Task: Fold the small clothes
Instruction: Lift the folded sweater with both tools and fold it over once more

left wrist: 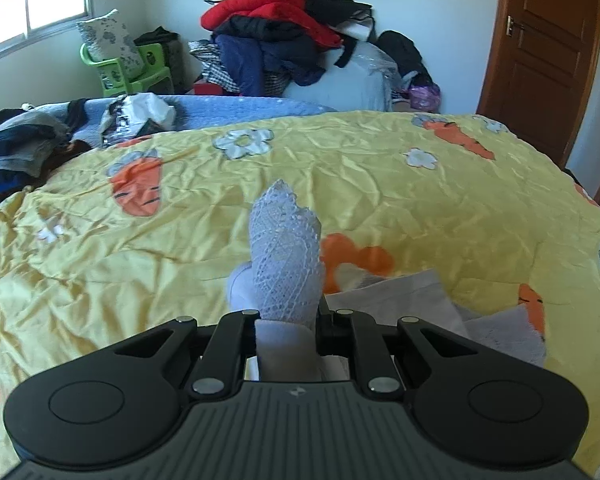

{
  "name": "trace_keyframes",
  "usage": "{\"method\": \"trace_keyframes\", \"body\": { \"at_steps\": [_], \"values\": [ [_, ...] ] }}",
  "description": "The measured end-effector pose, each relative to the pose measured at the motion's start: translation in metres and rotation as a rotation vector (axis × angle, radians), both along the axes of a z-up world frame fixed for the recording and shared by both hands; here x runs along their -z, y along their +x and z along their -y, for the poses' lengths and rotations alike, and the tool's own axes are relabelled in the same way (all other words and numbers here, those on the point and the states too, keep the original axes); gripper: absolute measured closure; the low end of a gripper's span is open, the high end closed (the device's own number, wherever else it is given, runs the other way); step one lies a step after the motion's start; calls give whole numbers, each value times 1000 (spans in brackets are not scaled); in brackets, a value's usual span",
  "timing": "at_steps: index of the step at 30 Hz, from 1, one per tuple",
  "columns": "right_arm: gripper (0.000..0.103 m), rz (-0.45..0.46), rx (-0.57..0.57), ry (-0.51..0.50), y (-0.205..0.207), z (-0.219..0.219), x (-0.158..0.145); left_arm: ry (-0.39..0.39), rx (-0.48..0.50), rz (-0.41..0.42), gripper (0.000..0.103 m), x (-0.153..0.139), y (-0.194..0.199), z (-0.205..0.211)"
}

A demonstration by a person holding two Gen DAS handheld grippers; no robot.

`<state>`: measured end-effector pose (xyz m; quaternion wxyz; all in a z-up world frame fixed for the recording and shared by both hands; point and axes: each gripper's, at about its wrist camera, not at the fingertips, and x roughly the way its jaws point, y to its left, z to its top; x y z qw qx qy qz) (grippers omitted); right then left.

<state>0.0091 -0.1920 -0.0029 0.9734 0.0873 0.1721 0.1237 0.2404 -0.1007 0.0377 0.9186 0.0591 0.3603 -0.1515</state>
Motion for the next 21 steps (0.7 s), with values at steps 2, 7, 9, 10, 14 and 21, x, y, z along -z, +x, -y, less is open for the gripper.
{"method": "trace_keyframes", "body": {
  "at_steps": [2, 7, 9, 10, 14, 21],
  "values": [
    [98, -11, 15, 25, 0, 10, 2, 4, 11, -5, 89, 4, 0, 11],
    [98, -59, 44, 127, 2, 36, 12, 11, 33, -26, 89, 16, 1, 39],
    [98, -83, 53, 170, 4, 46, 16, 13, 41, -33, 89, 20, 1, 48],
    [98, -92, 57, 187, 4, 50, 19, 13, 45, -36, 89, 22, 0, 53],
    [98, -111, 75, 229, 5, 60, 27, 13, 57, -37, 89, 25, -1, 67],
    [98, -127, 101, 272, 5, 74, 38, 10, 68, -47, 89, 32, -2, 86]
  ]
}}
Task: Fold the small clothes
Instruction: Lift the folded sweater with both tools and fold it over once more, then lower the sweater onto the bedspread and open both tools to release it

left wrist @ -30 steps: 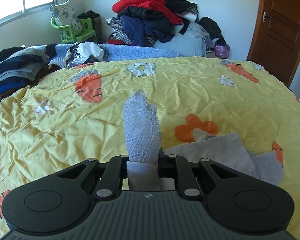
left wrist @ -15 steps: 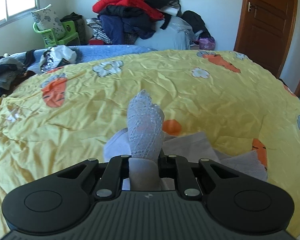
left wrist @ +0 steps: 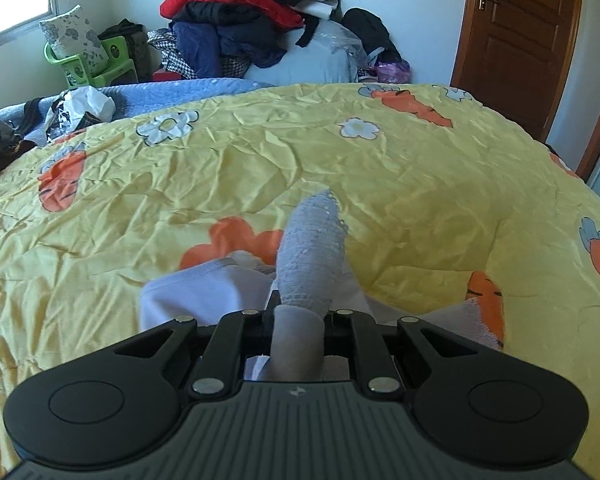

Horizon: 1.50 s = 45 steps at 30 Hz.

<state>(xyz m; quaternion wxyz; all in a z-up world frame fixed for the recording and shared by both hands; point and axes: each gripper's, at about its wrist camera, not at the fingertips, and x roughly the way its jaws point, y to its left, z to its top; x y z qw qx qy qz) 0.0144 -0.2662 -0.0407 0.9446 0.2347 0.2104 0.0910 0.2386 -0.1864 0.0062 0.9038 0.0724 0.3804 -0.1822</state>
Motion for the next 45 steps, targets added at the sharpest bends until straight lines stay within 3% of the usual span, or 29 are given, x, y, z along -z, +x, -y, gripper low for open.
{"method": "trace_keyframes", "body": {
  "at_steps": [6, 16, 21, 25, 26, 34, 36, 38, 45],
  "values": [
    [98, -46, 11, 88, 2, 14, 12, 0, 1, -17, 89, 7, 0, 12],
    [97, -71, 18, 129, 3, 21, 20, -12, -1, -51, 88, 10, 3, 19],
    [92, -86, 16, 146, 1, 23, 22, -92, -4, -86, 72, 8, 6, 15],
    [86, -100, 21, 158, 2, 28, 24, -98, -4, -20, 33, -1, -1, 18],
    [86, -104, 24, 165, 2, 29, 25, -94, -8, 9, 32, -4, -3, 18],
    [84, -117, 32, 214, 2, 38, 28, -5, -37, 134, 31, -16, -20, -3],
    [86, -126, 32, 244, 3, 42, 31, -3, -37, 135, 31, -13, -29, -14],
    [95, -124, 45, 250, 3, 46, 34, 6, -49, 130, 30, -8, -39, -25],
    [95, -105, 66, 244, 4, 49, 32, -6, -69, 135, 30, 1, -73, -58]
  ]
}}
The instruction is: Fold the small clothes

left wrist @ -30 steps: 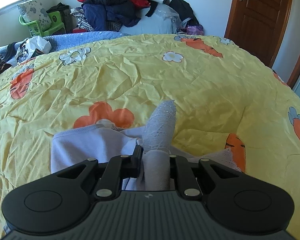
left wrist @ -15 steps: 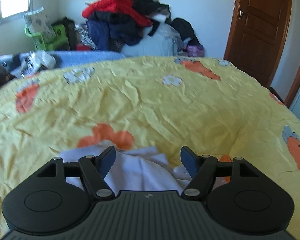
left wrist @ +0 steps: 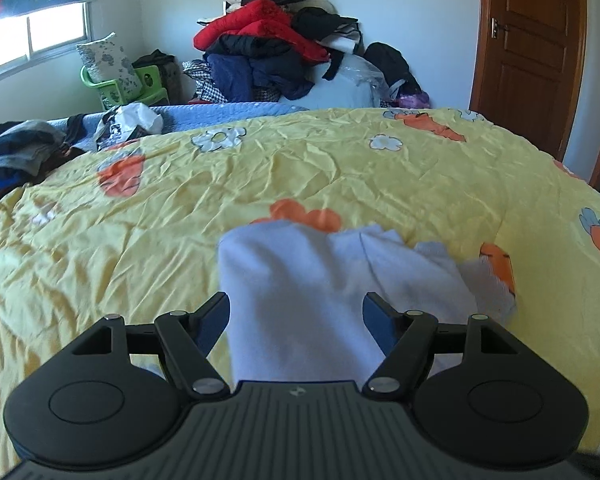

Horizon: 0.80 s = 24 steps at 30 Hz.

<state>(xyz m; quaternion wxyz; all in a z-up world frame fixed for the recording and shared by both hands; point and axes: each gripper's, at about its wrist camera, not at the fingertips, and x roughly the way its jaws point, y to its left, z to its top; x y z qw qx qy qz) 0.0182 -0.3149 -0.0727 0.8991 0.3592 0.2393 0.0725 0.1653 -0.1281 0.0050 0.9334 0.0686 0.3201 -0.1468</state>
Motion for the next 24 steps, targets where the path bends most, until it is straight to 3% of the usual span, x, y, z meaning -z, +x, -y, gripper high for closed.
{"method": "trace_keyframes", "body": {
  "at_steps": [2, 6, 10, 14, 16, 17, 18, 20, 22, 23, 24],
  "values": [
    [95, 0, 5, -22, 1, 0, -2, 3, -1, -3, 29, 3, -6, -4],
    [75, -52, 3, -37, 2, 4, -3, 5, 11, 4, 29, 6, -20, -13],
    [60, 19, 54, -164, -7, 11, -33, -20, 7, 11, 26, 8, -33, -22],
    [57, 35, 16, -210, 37, 22, -52, -43, 27, 7, 26, 9, -44, -20],
    [49, -1, -5, -227, 69, 23, -54, -26, 43, 30, 26, 9, -51, -15],
    [38, -4, -5, -233, 83, 24, -54, -17, 49, 37, 24, 10, -53, -12],
    [37, -21, -20, -237, 101, 24, -54, -12, 54, 40, 24, 10, -54, -10],
    [39, -65, -39, -251, 125, 20, -50, -11, 62, 40, 24, 12, -54, -6],
    [55, -84, -98, -281, 145, 14, -46, -17, 70, 38, 24, 13, -54, -3],
    [88, -100, -103, -306, 151, 10, -43, -21, 71, 35, 24, 14, -53, -1],
    [90, -111, -98, -340, 155, 7, -41, -25, 71, 31, 24, 15, -53, 0]
  ]
}}
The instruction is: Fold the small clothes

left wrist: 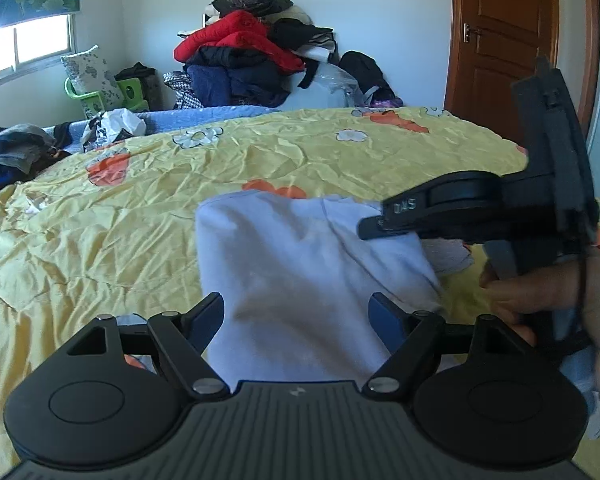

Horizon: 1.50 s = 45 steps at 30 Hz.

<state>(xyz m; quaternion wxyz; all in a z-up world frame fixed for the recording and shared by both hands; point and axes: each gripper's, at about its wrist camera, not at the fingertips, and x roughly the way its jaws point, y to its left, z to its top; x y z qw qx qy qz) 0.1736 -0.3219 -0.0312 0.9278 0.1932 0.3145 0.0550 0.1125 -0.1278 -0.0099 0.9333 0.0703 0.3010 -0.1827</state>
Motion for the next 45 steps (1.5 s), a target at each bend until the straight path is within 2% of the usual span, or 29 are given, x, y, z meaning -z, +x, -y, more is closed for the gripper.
{"method": "trace_keyframes", "body": {
  "at_steps": [5, 6, 7, 9, 13, 15, 18, 21, 26, 29, 32, 36, 37, 38, 39, 45],
  "values": [
    [91, 76, 0, -57, 9, -2, -4, -1, 11, -28, 24, 8, 0, 10],
    [87, 74, 1, -54, 14, -1, -3, 13, 12, -19, 24, 10, -1, 12],
    [81, 57, 0, -55, 19, 0, -2, 29, 12, -11, 24, 11, -3, 15],
    [54, 9, -4, -97, 22, -1, -2, 33, 14, -11, 22, 12, -3, 16],
    [55, 123, 59, -188, -14, -6, -18, 32, 16, -14, 22, 14, -5, 13],
    [54, 146, -6, -168, -31, -9, -23, 35, 21, -14, 22, 14, -6, 13],
    [50, 106, -85, -202, -39, -18, -18, 33, 18, -20, 22, 14, -8, 12],
    [50, 36, -60, -270, -35, -21, -6, 36, 21, -23, 21, 14, -11, 10],
    [49, 105, 17, -132, -72, -4, -16, 17, 5, -28, 21, 11, -13, -2],
    [48, 125, 4, -75, -101, 3, -19, 3, -31, -11, 21, 8, -15, -16],
    [48, 109, -44, 13, -127, 9, -17, -10, -60, -15, 21, 6, -14, -29],
    [53, 62, -97, 103, -145, 5, -5, -21, -75, -19, 21, 3, -13, -37],
    [63, 55, -110, 107, -147, 2, -2, -17, -76, -20, 21, 3, -13, -37],
    [87, 43, -120, 96, -147, -2, 1, -17, -77, -25, 21, 3, -13, -38],
    [98, 27, -119, 74, -147, -6, 4, -22, -78, -31, 21, 3, -13, -39],
    [99, 25, -155, 50, -161, -14, 7, -25, -90, -42, 21, 4, -9, -43]
  ]
}}
